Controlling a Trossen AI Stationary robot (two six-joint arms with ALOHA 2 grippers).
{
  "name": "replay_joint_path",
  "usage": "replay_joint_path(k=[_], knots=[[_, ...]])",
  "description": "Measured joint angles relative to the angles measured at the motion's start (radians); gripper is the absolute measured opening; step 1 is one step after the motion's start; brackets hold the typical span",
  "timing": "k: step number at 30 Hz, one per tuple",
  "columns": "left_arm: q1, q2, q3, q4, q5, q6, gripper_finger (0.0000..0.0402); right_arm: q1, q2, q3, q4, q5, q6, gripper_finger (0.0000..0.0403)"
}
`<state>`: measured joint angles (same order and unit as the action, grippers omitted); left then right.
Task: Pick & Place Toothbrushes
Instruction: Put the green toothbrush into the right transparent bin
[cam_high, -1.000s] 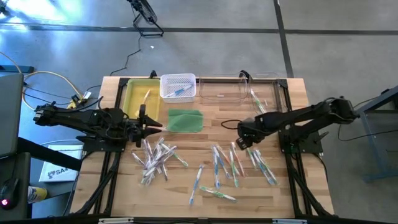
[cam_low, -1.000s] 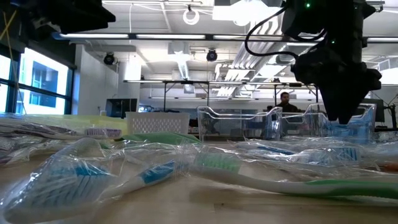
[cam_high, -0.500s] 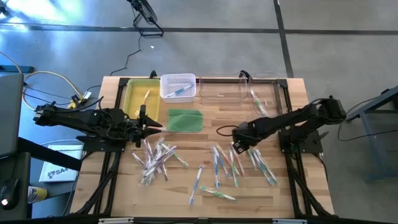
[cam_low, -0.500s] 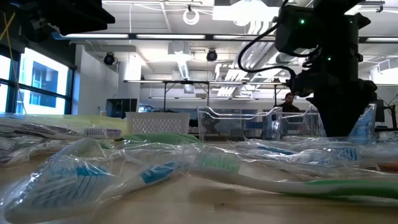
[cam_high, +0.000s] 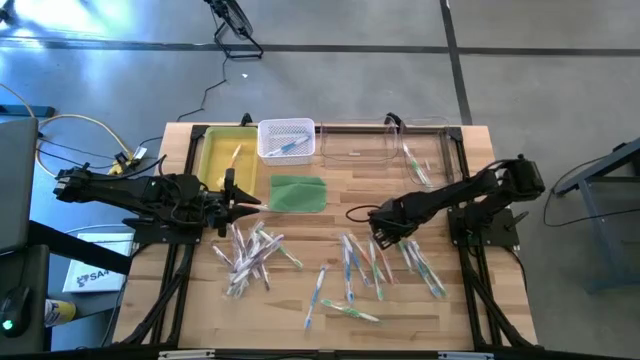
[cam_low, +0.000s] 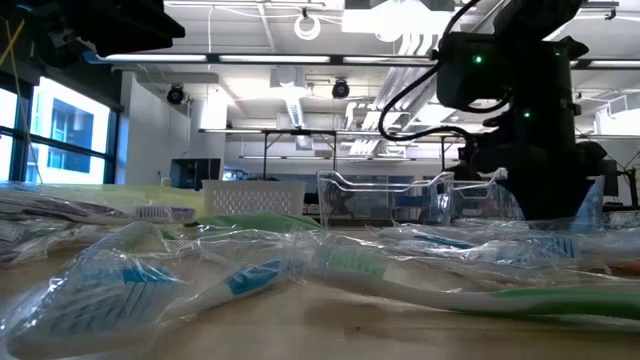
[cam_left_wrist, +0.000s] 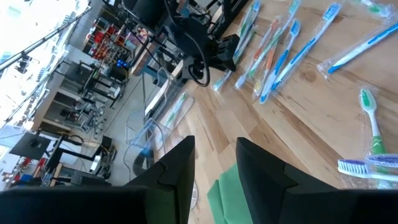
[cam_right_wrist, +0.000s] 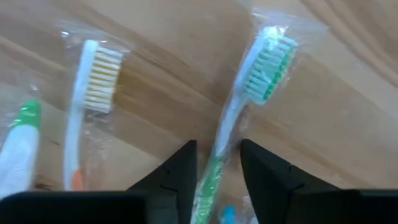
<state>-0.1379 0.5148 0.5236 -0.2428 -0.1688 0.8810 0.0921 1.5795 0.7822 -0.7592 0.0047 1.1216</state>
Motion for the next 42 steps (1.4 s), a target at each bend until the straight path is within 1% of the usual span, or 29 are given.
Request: replay_joint_path(k=[6,8,16,21,25,32,35,39,42], knots=[[0.000,0.000,0.000,0.000,0.000,-0.002,0.0113,0.000,0.000,0.000,0.017,-0.003,-0.035,0.0023],[0.000,0.000,0.000,0.000,0.000,-0.002,0.0113,0.000,-0.001,0.000,0.018,-0.001,-0.052,0.0012],[0.000,0.000,0.000,0.000,0.000,-0.025,0.0113,-0.003,-0.017,0.000,0.047,-0.008,-0.110,0.0006],[0.000,0.000,0.000,0.001,0.000,-0.025,0.0113,-0.031,-0.084,0.000,0.102,-0.010,-0.188,0.0005],[0.000,0.000,0.000,0.001,0.002,-0.047,0.0113,-0.074,-0.178,-0.001,0.151,-0.015,-0.264,0.0001],[0.000,0.000,0.000,0.011,0.003,-0.235,0.0113,-0.167,-0.394,-0.001,0.239,-0.047,-0.429,0.0000],[0.000,0.000,0.000,0.011,0.003,-0.290,0.0113,-0.213,-0.474,0.000,0.267,-0.066,-0.499,0.0000],[0.000,0.000,0.000,0.013,0.003,-0.346,0.0113,-0.275,-0.558,0.000,0.269,-0.045,-0.587,0.0001],[0.000,0.000,0.000,0.015,0.003,-0.384,0.0113,-0.316,-0.606,0.000,0.269,0.011,-0.631,0.0001]])
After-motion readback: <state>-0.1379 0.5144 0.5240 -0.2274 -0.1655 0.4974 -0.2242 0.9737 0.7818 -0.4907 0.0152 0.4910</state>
